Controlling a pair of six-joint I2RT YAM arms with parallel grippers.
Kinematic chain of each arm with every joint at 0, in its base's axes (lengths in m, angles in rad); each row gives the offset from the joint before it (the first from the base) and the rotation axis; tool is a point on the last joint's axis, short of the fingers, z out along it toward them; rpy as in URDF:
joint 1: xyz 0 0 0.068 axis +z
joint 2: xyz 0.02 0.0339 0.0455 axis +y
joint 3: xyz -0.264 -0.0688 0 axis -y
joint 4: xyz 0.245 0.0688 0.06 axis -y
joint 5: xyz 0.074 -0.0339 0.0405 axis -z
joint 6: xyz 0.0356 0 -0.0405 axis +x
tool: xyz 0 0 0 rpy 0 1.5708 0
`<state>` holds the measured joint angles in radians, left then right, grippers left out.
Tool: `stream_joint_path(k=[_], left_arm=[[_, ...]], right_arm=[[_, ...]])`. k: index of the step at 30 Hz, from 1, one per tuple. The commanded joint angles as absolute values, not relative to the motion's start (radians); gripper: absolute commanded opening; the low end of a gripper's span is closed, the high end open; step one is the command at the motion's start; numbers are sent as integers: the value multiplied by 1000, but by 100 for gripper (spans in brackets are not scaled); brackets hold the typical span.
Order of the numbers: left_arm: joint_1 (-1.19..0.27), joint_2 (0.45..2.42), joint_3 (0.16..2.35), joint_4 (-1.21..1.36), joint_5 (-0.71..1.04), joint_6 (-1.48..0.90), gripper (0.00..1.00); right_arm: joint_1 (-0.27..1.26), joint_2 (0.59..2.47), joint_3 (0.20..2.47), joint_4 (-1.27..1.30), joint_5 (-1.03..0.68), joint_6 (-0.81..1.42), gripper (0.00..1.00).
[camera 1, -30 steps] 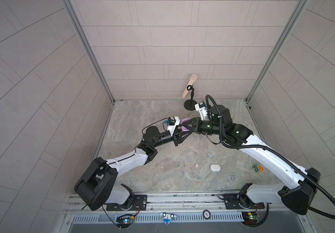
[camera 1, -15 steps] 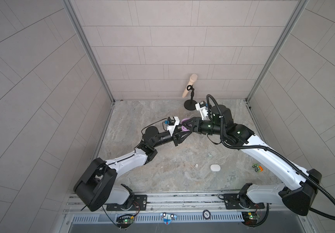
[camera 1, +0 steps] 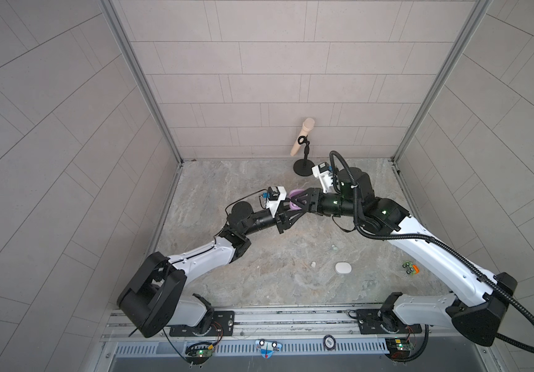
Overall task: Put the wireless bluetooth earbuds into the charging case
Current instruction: 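Press the pink earbud into the empty case slot with the right gripper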
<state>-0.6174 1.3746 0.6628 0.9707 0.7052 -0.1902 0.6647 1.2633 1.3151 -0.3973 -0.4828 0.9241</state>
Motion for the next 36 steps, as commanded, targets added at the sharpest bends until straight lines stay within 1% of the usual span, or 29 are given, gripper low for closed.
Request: stream_joint_path(k=[1, 9, 21, 30, 36], left_arm=[[-609, 1352, 683, 1036, 703, -183, 22], [-605, 1352, 683, 1034, 706, -181, 21], [-603, 1362, 678, 1045, 714, -186, 22], [-607, 1361, 666, 1043, 727, -190, 22], [-614, 1364, 663, 1038, 730, -186, 22]], right_arm=[[677, 1270, 1346, -477, -482, 912, 39], [678, 1258, 1355, -550, -426, 891, 40], [686, 1240, 1391, -565, -419, 869, 43], [706, 1278, 1428, -557, -409, 843, 39], [707, 1298, 1450, -555, -409, 831, 38]])
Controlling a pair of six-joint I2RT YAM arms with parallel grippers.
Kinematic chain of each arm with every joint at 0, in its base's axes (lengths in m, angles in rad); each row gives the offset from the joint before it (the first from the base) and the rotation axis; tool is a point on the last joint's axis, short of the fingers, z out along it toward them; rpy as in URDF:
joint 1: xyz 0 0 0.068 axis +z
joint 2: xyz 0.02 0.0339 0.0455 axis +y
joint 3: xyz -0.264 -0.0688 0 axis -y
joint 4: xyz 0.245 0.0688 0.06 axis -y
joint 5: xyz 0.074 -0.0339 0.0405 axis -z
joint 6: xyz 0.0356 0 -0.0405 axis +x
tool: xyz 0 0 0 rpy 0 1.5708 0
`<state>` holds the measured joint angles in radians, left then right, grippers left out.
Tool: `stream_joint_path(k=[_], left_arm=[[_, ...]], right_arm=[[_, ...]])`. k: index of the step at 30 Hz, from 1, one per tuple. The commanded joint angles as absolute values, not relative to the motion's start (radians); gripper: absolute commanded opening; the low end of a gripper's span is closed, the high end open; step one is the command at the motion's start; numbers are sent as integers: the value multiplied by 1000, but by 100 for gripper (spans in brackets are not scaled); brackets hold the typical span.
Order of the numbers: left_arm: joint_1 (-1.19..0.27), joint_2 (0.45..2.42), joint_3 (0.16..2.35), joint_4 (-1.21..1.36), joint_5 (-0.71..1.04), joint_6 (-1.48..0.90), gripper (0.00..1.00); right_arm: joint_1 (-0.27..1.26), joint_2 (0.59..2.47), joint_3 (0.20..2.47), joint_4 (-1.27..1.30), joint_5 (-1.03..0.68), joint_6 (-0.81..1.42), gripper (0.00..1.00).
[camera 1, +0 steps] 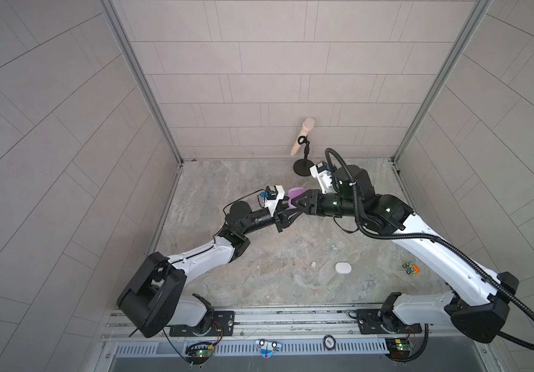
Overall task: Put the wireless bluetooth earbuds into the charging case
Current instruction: 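Open the right gripper and draw it back from the case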
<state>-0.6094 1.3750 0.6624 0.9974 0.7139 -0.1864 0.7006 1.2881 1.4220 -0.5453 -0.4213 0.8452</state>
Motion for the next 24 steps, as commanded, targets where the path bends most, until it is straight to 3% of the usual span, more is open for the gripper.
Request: stream_joint_path(k=[1, 7, 13, 24], left_arm=[[-616, 1365, 663, 1037, 730, -184, 22], [-620, 1369, 663, 1031, 735, -183, 22], [-621, 1368, 658, 1032, 732, -181, 22], [-620, 1360, 655, 1021, 721, -164, 22]], right_arm=[[707, 1301, 1454, -555, -410, 830, 38], [707, 1310, 1464, -555, -401, 820, 36], [707, 1320, 1476, -592, -379, 805, 29], [711, 1285, 1468, -665, -347, 808, 27]])
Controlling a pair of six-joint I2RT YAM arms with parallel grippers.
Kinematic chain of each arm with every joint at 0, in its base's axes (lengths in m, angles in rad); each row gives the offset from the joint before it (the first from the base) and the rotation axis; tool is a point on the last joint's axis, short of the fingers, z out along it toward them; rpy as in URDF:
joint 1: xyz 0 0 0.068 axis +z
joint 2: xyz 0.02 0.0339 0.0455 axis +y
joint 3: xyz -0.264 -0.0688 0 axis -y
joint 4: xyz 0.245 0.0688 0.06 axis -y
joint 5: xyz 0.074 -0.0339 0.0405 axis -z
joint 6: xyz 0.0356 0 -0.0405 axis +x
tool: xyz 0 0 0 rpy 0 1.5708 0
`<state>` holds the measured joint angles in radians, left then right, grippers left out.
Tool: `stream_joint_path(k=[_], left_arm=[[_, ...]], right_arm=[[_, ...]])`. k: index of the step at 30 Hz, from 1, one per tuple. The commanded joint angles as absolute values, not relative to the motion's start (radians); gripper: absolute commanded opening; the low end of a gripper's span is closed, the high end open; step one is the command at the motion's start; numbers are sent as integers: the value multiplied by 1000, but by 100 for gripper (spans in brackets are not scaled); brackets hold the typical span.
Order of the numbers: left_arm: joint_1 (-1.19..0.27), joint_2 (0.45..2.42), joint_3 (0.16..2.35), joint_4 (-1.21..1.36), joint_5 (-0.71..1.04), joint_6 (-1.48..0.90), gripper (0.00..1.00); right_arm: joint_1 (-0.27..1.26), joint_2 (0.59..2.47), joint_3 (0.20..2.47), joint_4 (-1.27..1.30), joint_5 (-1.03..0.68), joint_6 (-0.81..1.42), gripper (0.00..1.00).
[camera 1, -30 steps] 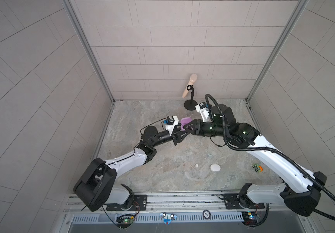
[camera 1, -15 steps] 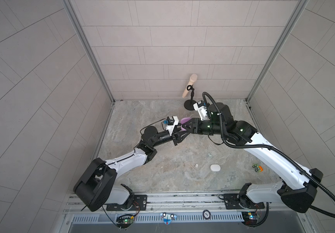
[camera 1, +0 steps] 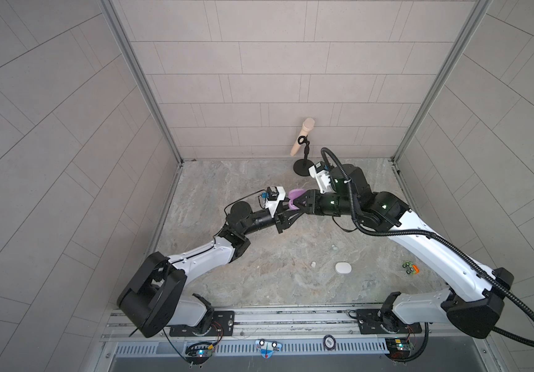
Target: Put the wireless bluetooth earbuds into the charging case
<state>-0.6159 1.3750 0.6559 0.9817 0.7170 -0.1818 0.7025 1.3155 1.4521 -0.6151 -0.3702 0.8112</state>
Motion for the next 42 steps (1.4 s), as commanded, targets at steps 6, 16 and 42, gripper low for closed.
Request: stream_joint_path(k=[6, 16, 42], left_arm=[[-618, 1371, 653, 1025, 726, -163, 22], [-626, 1353, 633, 983, 742, -144, 22], [-682, 1340, 617, 934, 759, -118, 22]], right_arm=[[716, 1263, 1474, -680, -318, 793, 27], [715, 1262, 1530, -738, -278, 730, 26], [688, 1407, 1654, -899, -260, 595, 38]])
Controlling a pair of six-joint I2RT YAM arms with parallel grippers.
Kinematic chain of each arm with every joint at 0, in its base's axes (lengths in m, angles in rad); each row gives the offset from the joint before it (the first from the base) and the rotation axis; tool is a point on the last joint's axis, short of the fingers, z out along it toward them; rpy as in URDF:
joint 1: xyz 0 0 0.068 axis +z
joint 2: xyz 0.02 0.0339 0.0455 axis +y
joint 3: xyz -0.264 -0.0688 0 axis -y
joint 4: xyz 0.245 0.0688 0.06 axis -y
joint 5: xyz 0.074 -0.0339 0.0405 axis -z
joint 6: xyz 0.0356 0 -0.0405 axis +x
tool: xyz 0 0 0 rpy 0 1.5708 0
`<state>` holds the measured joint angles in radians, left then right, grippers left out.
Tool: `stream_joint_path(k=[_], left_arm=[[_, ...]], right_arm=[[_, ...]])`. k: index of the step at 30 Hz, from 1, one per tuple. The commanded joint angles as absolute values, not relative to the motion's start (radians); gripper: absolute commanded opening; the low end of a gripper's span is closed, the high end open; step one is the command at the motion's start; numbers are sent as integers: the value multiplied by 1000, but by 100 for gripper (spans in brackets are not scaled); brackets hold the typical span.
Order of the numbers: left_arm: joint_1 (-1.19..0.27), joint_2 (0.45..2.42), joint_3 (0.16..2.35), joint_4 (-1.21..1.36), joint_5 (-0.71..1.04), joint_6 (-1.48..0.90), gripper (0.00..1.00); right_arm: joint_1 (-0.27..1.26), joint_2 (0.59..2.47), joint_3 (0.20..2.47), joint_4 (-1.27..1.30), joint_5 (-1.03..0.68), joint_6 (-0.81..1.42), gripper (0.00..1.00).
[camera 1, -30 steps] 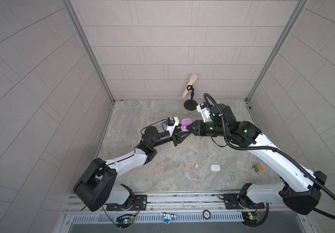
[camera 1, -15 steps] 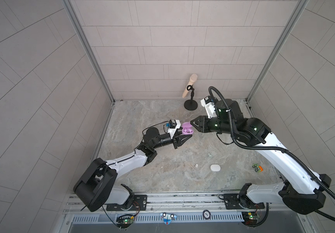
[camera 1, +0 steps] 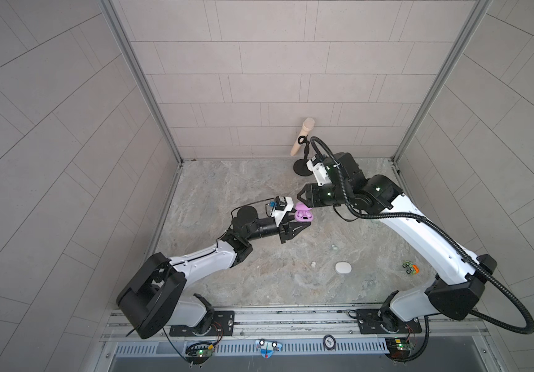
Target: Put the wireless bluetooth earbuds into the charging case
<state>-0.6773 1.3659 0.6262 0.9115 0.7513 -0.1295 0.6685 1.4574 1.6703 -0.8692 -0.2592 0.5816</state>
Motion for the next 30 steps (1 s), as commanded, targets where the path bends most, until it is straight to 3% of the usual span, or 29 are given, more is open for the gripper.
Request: stream_joint_path(k=[1, 11, 23, 26, 30], left_arm=[[-682, 1341, 617, 933, 759, -118, 22], [-681, 1345, 619, 936, 755, -117, 22], [-681, 1333, 617, 934, 757, -122, 22], [-680, 1335, 617, 927, 757, -117, 22], [-683, 1340, 614, 927, 757, -119, 22]], right_arm=[[696, 1392, 1636, -903, -254, 607, 38], [730, 1303, 1554, -917, -216, 666, 36], [742, 1325, 1475, -865, -242, 680, 35], [741, 1317, 1483, -862, -236, 680, 40], [741, 1320, 1505, -869, -241, 676, 57]])
